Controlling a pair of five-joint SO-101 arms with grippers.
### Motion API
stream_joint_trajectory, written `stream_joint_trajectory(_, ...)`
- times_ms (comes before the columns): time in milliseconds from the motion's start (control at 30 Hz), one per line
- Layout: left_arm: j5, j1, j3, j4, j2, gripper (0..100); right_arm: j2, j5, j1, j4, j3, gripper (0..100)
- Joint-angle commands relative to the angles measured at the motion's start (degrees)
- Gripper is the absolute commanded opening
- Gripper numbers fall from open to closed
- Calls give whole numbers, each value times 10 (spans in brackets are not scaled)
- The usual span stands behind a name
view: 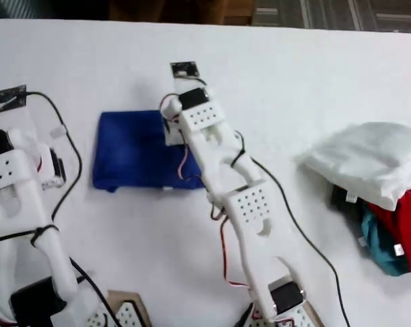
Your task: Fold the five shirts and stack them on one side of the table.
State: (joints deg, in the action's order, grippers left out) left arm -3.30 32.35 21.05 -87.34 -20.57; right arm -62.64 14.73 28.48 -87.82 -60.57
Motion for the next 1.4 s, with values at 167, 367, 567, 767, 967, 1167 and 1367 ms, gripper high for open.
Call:
stream_joint_trajectory(167,-2,4,-45,1,-22,110,10,5,-37,-37,-15,18)
stream_joint_trajectory(367,-2,4,-45,0,-22,110,62,4,-120,-82,-92,18)
stream_joint_trajectory(567,-2,4,-45,0,-22,110,102,0,-192,-124,-148,18)
stream_joint_trajectory(767,-2,4,-45,0,-22,110,161,-24,-270,-134,-164,18)
stream_joint_trajectory(967,-2,4,-45,0,-22,110,222,-67,-381,-135,-161,18)
stream_joint_trajectory(1167,-2,4,-45,3,-22,110,258,-102,-510,-136,-135,18)
stream_joint_trajectory(1367,-2,3,-45,4,-22,110,324,-133,-622,-136,-13,18)
